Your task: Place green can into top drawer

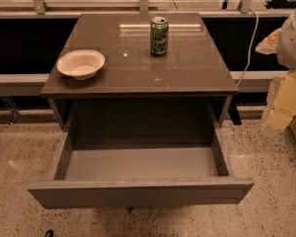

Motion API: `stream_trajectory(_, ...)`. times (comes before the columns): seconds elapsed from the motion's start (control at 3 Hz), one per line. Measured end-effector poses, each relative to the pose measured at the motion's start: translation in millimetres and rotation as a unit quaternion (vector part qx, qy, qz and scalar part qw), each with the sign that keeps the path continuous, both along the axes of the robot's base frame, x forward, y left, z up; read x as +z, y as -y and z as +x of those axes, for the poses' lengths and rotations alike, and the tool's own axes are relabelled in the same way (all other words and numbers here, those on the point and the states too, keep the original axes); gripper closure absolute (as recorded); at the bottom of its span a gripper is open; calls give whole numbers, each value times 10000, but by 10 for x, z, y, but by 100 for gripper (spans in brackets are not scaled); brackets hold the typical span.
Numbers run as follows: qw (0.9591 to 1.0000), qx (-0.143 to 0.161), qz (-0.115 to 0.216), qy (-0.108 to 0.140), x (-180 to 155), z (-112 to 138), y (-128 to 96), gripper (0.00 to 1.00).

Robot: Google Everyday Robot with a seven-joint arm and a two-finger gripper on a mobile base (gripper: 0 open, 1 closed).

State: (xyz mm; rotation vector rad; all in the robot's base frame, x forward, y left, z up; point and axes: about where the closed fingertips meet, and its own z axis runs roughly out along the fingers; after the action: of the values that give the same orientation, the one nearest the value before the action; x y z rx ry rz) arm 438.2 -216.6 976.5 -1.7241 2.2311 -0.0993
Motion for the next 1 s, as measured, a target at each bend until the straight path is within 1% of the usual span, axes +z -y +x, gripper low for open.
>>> stream_trajectory(0.33, 10000, 1, 1, 2, 1, 2, 0, 0)
stream_trajectory(0.67, 9994, 103, 254, 229, 135, 317, -33, 0)
stream_trajectory(1.0, 9977, 184, 451, 478, 146, 1155, -96, 0)
